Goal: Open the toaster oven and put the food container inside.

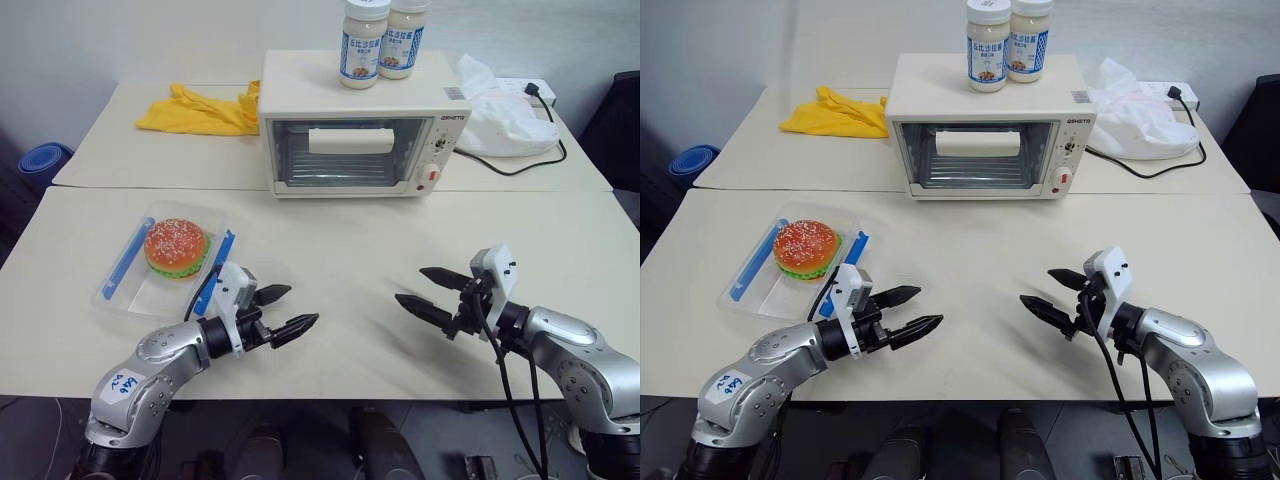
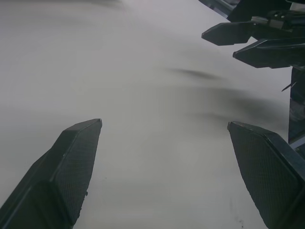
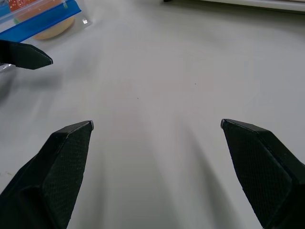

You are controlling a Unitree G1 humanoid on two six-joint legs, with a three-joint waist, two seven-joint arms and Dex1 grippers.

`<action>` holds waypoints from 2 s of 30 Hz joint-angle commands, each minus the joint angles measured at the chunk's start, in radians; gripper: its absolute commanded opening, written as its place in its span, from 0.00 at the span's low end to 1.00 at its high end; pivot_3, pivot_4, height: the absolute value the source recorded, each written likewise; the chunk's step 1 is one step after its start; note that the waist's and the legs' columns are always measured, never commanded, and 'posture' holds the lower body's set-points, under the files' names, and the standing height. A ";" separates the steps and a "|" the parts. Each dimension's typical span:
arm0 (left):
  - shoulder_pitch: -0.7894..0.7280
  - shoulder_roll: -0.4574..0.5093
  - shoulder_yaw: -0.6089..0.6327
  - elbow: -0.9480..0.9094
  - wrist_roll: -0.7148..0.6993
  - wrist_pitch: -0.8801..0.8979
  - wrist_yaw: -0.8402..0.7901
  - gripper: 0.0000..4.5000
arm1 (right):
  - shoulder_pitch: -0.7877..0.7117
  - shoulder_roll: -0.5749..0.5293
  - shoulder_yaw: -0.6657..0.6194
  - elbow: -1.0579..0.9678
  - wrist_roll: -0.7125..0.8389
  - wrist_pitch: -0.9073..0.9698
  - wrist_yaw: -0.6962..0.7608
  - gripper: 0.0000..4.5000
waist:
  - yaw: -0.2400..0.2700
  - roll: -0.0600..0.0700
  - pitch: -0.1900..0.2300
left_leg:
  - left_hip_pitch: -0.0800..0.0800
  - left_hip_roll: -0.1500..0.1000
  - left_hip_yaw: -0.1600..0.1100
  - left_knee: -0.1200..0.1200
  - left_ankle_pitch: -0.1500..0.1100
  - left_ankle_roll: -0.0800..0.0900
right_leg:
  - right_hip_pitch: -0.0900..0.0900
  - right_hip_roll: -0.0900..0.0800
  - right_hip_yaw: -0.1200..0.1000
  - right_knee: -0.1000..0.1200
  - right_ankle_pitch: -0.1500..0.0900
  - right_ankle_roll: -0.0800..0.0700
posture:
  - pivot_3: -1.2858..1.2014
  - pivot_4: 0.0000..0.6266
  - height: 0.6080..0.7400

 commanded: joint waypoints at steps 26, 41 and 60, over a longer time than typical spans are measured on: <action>-0.212 0.132 0.294 -0.145 -0.598 0.220 0.061 1.00 | -0.288 0.037 -0.120 0.029 0.209 0.109 -0.113 1.00 | -0.001 0.000 0.000 | 0.000 0.001 -0.001 0.001 0.000 0.000 | 0.000 0.000 -0.001 0.002 0.000 0.000 | 0.52 0.24 1.00; -0.619 0.384 0.137 0.228 -0.238 0.088 -0.098 1.00 | -0.795 0.170 0.109 0.596 -0.124 -0.123 -0.081 1.00 | -0.007 0.000 0.000 | -0.004 0.000 0.000 -0.003 0.000 0.000 | -0.005 0.000 -0.001 0.000 0.000 -0.001 | 0.52 0.24 1.00; -0.698 0.280 0.108 0.354 -0.031 0.015 -0.124 1.00 | -0.762 0.228 0.093 0.488 -0.122 -0.117 -0.010 1.00 | -0.032 0.000 0.000 | -0.010 0.001 0.003 -0.001 0.001 -0.001 | -0.016 0.000 0.000 0.009 0.000 -0.001 | 0.52 0.24 1.00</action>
